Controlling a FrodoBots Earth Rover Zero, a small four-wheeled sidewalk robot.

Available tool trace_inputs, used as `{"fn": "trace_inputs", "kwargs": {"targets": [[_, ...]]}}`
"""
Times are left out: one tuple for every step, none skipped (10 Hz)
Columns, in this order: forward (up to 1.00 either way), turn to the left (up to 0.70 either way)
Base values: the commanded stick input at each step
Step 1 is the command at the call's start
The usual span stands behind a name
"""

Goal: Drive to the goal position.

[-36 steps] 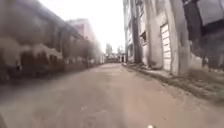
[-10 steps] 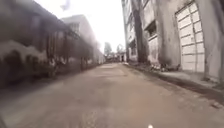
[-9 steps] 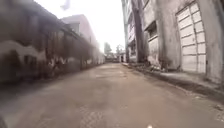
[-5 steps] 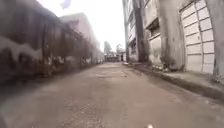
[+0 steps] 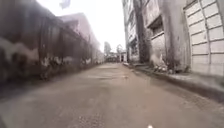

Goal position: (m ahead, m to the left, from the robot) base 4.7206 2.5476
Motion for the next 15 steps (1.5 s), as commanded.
{"fn": "trace_inputs", "kwargs": {"targets": [[0.50, 0.00], [0.50, 0.00], [0.50, 0.00], [0.50, 0.00], [0.50, 0.00], [0.50, 0.00], [0.50, 0.00], [0.50, 0.00], [0.50, 0.00], [0.50, 0.00], [0.50, 0.00], [0.50, 0.00], [0.50, 0.00], [0.50, 0.00], [0.50, 0.00]]}}
